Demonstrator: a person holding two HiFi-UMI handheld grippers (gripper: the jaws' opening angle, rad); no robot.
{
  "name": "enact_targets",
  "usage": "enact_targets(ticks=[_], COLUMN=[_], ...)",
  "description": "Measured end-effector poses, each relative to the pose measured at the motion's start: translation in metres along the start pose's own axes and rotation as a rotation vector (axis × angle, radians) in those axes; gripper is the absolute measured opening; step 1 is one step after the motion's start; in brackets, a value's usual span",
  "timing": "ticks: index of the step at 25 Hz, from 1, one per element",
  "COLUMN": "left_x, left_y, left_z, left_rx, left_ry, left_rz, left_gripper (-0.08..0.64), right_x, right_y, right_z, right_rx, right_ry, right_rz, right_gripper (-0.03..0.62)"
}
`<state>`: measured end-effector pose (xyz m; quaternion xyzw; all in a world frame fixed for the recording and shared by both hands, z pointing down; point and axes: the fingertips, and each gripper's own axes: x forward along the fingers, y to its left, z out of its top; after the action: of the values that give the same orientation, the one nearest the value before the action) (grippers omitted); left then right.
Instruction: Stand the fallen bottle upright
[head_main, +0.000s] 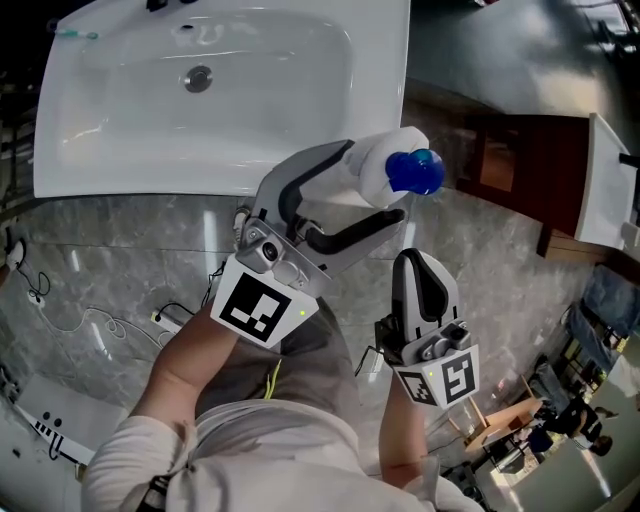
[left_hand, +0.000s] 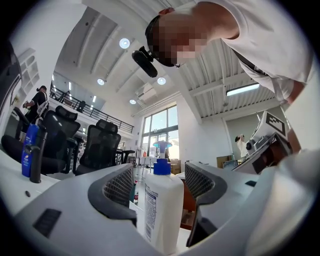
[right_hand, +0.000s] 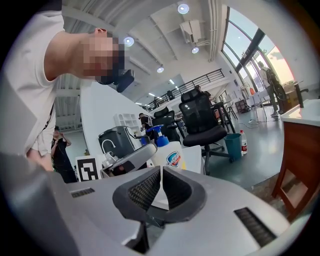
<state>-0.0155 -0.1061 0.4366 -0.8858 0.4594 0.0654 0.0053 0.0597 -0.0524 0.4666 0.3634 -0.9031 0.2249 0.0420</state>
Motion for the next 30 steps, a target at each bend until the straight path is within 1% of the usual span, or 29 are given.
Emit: enact_targets(ticks=[4,9,12,14,17,19,20,21,22,24,25,26,28,30], left_x=[-0.01,-0.029,-0.042,-0.049,-0.059,-0.064,-0.066,-0.068,-0.069,-0.072,-0.074,-0.077,-0.081,-0.084], left_y=[-0.002,-0.003,-0.001,0.006,0.028,0.04,0.043,0.046,0.048,0.053,0.055,0.057,0.059,0.057], left_z=[0.009,0.023,0.034,0.04,0.051,0.06,0.064,0.067,0.07,0.076,0.081,0.085,0.096,0.11], left_rx=[0.034,0.055,0.081,0.085,0.08,0.099,0.105,0.096,0.068,-0.018,-0.05,-0.065,-0.059,-0.038], left_ry=[0.023,0.086,0.136,0.174,0.216,0.231,0.233,0.234,0.236,0.241,0.247,0.255,0.27,0.267], left_rz=[-0.005,-0.02,-0.017,-0.003,0.045,0.061,0.067,0.076,0.09,0.125,0.139,0.15,0.157,0.146], left_gripper=[0.299,0.237,0.144,0.116,0.06,0.023,0.018,0.018,0.018,0.018,0.018,0.018,0.018,0.018], right_x=[-0.002,-0.003,-0.004,-0.004,0.001,0.003,0.002,0.0,-0.003,-0.009,-0.013,-0.017,-0.024,-0.031], right_y=[0.007,0.021,0.031,0.038,0.048,0.058,0.063,0.068,0.072,0.08,0.084,0.087,0.093,0.099], right_z=[0.01,0.033,0.054,0.07,0.09,0.101,0.107,0.112,0.117,0.128,0.134,0.141,0.153,0.163], right_rx=[-0.008,-0.015,-0.003,0.01,-0.007,-0.024,-0.032,-0.04,-0.049,-0.074,-0.087,-0.099,-0.122,-0.138], right_ry=[-0.015,-0.059,-0.095,-0.118,-0.13,-0.137,-0.143,-0.15,-0.155,-0.165,-0.17,-0.177,-0.187,-0.194], right_rz=[0.0,-0.001,-0.003,0.002,0.001,-0.004,-0.006,-0.007,-0.008,-0.01,-0.011,-0.012,-0.017,-0.022], right_gripper=[0.041,0.041,0.041,0.041,0.041,0.041,0.041,0.041,0.041,0.041,0.041,0.041,0.041,0.041])
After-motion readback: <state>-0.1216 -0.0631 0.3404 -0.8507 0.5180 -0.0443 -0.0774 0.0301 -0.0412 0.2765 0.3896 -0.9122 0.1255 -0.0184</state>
